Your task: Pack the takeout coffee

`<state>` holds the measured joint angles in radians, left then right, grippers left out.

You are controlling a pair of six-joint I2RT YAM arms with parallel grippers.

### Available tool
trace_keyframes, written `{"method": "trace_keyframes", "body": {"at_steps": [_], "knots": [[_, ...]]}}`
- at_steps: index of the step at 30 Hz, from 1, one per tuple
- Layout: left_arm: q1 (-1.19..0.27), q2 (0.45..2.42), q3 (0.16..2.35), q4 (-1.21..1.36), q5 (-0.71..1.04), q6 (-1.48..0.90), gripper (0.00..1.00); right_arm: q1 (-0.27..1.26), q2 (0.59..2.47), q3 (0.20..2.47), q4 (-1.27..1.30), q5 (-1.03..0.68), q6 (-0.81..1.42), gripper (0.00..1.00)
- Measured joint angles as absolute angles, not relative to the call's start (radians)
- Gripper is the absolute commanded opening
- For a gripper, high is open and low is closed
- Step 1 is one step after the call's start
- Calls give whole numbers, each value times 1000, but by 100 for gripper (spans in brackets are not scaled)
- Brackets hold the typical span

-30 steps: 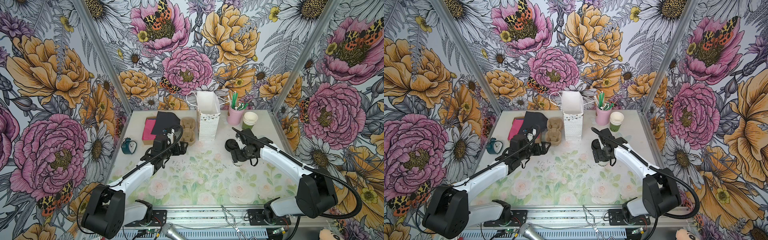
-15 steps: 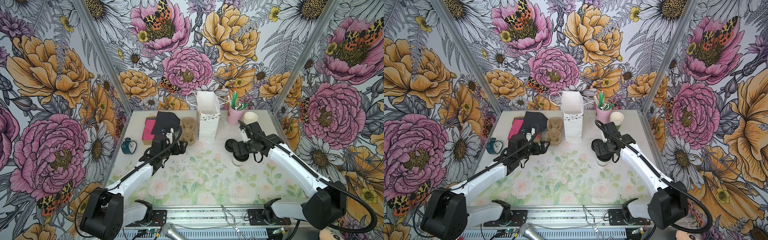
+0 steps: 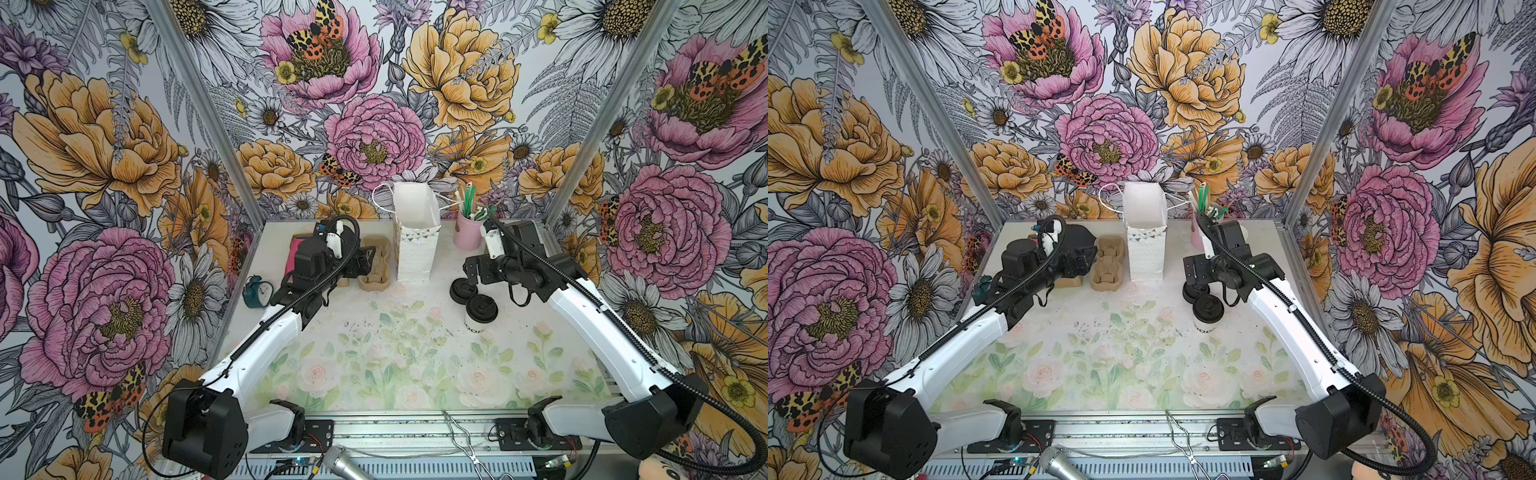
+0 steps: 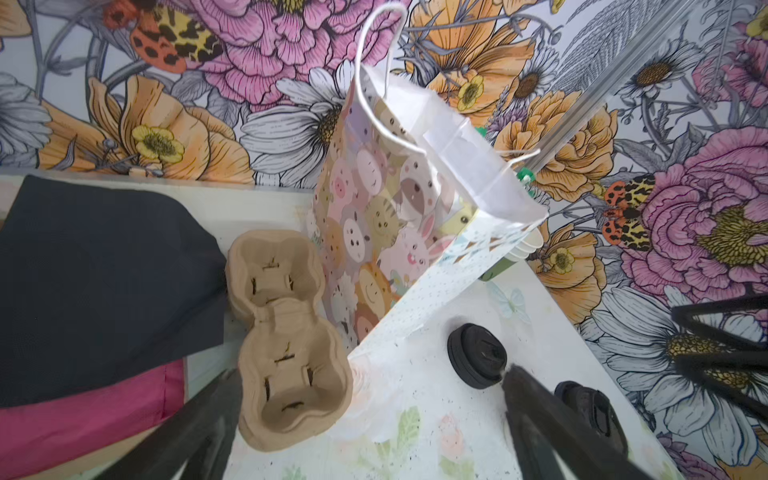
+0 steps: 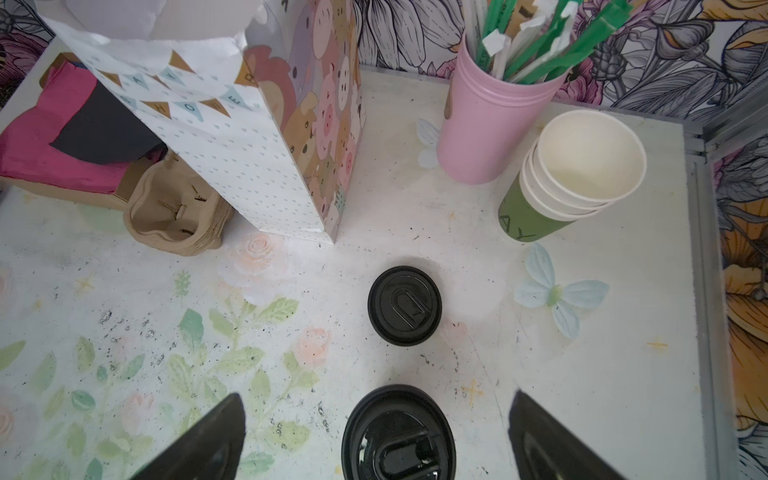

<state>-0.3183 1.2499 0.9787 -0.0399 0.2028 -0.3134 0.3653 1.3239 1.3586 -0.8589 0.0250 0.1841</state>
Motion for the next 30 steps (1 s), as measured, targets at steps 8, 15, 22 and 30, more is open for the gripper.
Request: {"method": "trace_keyframes", "body": {"at_steps": [8,15,22,30], "knots": [[-347,1371,1215,-71,227,-311,91,373,1343,1359,-809,-5,197,99],[-388,1534,1420,-174,236,-311,86,399,1343,1359,-765,-4,213,98],[-379,1552,1425,-220,236,-316,85,535,1351,1350,-694,15,236,93],[-310,1414,1166,-200,231,-337,83,664,1461,1315,-572,55,297,87]]}}
